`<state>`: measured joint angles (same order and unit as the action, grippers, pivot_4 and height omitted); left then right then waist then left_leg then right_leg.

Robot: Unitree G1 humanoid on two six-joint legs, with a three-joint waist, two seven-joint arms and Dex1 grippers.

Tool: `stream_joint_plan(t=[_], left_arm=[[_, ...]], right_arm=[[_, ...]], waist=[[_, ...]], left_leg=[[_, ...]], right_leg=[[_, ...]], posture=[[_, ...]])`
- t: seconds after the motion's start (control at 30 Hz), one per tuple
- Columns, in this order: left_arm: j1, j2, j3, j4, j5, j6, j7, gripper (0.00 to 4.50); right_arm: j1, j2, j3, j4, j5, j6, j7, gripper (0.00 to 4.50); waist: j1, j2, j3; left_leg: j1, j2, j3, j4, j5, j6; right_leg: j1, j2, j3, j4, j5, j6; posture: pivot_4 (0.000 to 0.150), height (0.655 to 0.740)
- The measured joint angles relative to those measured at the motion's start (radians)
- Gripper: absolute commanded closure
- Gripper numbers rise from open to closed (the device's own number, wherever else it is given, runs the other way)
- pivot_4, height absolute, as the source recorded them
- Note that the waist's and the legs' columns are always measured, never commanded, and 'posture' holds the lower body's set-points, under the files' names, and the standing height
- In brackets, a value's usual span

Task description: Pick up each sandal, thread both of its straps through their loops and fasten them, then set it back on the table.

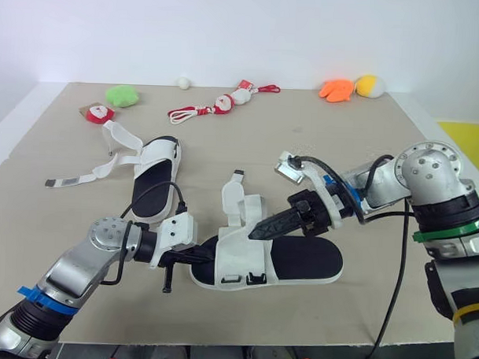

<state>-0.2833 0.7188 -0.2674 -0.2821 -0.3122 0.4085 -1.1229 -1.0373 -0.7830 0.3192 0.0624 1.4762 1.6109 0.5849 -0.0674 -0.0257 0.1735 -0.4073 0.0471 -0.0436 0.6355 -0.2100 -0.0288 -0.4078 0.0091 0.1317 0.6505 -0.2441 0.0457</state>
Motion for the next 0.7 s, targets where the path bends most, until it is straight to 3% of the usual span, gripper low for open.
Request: stream_joint_plan(t=[0.7], left_arm=[[-0.005,-0.004,-0.004,0.001,0.000,0.001,0.006,4.50]], right_arm=[[0.075,0.024,-0.019,-0.221,-0.211,-0.002,0.109,4.45]], waist=[[0.000,0.000,0.000]], left_leg=[[0.000,0.000,0.000,0.000,0.000,0.000]], right_leg=[[-0.001,0.000,0.000,0.000,0.000,0.000]], posture=[[0.150,0.7400]])
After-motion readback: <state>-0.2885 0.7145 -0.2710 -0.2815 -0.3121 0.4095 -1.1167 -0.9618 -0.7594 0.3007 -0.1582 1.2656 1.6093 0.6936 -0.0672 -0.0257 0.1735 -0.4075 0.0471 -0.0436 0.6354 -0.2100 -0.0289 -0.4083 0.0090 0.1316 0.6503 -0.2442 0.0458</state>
